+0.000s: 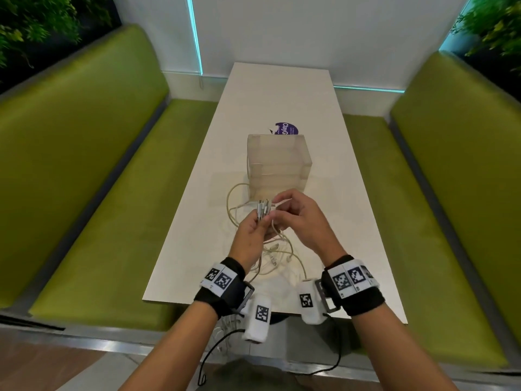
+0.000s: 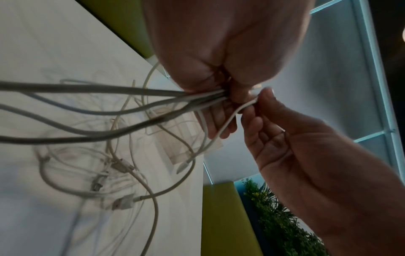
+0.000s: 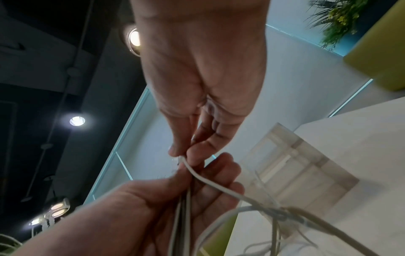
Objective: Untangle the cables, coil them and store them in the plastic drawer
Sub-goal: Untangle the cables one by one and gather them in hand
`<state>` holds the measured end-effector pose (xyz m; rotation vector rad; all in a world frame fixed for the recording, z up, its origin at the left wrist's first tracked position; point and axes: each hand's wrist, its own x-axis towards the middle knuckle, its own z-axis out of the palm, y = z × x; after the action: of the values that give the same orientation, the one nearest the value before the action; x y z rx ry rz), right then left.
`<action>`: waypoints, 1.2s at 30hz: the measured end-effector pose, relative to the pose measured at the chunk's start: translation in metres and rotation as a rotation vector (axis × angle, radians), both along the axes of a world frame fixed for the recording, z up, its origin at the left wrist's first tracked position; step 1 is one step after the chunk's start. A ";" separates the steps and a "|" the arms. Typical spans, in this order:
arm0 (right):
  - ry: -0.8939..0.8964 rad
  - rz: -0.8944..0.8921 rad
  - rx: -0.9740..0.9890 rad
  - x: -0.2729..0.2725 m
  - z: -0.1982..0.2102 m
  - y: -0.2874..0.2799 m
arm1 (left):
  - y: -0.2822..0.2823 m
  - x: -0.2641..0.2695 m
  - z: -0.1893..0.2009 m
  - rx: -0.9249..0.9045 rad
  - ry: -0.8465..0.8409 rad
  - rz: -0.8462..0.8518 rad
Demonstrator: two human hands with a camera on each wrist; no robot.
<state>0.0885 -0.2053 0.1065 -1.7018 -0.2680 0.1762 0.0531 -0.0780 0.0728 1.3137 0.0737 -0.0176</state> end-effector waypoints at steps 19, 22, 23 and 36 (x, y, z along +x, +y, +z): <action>0.032 0.080 -0.324 -0.003 -0.054 0.025 | 0.029 0.008 0.003 -0.139 0.009 0.165; -0.164 0.055 -0.386 0.001 -0.065 0.036 | 0.027 0.007 0.005 -0.141 0.001 0.159; -0.234 0.038 -0.424 0.004 -0.066 0.037 | 0.028 0.007 0.005 -0.131 0.002 0.157; -0.131 -0.061 -0.912 0.059 -0.104 -0.009 | 0.067 -0.001 0.064 -0.338 -0.196 0.228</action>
<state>0.1476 -0.2148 0.0026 -2.6293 -0.2464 0.1497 0.0522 -0.0110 0.1369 0.9578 0.0499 0.2814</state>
